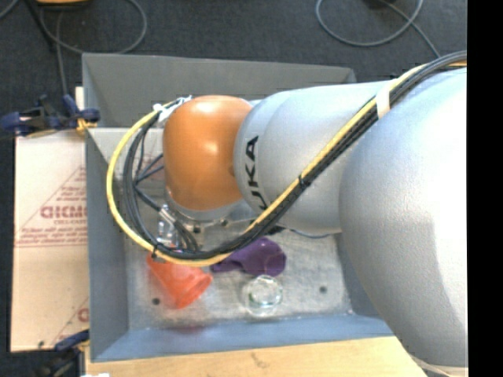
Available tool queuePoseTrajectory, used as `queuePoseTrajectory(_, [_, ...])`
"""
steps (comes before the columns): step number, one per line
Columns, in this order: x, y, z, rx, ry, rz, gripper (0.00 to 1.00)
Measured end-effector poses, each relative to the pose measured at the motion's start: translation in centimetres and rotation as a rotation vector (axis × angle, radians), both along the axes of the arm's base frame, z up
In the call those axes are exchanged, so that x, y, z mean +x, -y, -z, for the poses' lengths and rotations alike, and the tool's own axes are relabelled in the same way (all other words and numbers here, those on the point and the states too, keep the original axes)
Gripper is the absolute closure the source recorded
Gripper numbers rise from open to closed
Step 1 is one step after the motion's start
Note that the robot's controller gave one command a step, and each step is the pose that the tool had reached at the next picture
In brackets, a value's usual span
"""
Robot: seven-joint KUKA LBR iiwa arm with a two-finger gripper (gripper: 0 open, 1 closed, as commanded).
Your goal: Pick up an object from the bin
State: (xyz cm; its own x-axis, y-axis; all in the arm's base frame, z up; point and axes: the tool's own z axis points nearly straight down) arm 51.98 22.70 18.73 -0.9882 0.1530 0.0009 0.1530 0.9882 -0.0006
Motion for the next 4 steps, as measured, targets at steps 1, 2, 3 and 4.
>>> queuePoseTrajectory(1, [-2.1,-0.2,2.4,0.006,0.013,0.12,1.0])
queuePoseTrajectory(2, [-1.5,0.8,5.5,0.0,-0.002,0.215,1.0])
queuePoseTrajectory(3, [0.1,1.5,5.7,0.0,0.004,0.218,1.0])
queuePoseTrajectory(4, [-3.8,4.8,4.1,0.001,0.003,0.526,0.0])
